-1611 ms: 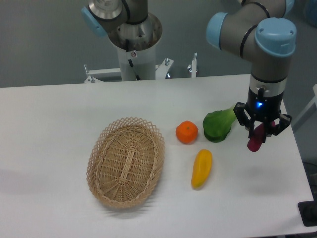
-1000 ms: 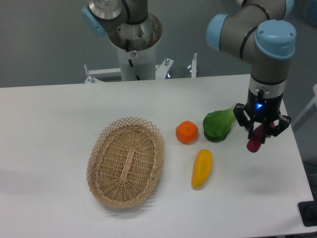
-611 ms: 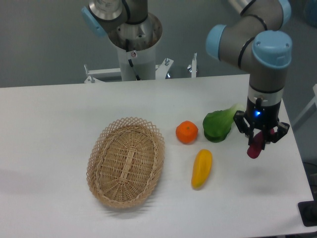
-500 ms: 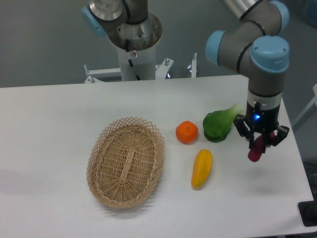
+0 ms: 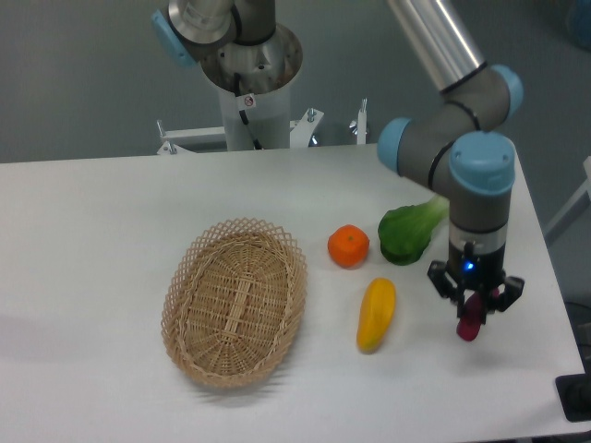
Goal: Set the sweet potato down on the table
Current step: 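Lower the held sweet potato toward the table beside the yellow pepper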
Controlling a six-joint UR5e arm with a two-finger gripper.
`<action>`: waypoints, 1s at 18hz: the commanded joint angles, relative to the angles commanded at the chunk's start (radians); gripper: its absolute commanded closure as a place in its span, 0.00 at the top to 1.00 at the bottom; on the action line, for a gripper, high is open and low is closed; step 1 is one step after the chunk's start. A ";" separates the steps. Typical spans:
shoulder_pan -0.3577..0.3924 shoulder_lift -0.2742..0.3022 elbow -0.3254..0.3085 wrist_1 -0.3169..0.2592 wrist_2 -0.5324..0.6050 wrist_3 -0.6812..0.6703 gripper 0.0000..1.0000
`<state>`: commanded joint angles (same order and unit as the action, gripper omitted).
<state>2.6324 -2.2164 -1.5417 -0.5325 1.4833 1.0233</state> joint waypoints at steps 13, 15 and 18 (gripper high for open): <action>-0.046 -0.026 -0.017 -0.001 0.005 0.001 0.38; -0.048 -0.026 -0.023 -0.001 0.006 0.001 0.38; -0.049 -0.026 -0.028 -0.001 0.008 0.003 0.38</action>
<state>2.5832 -2.2427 -1.5692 -0.5338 1.4910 1.0262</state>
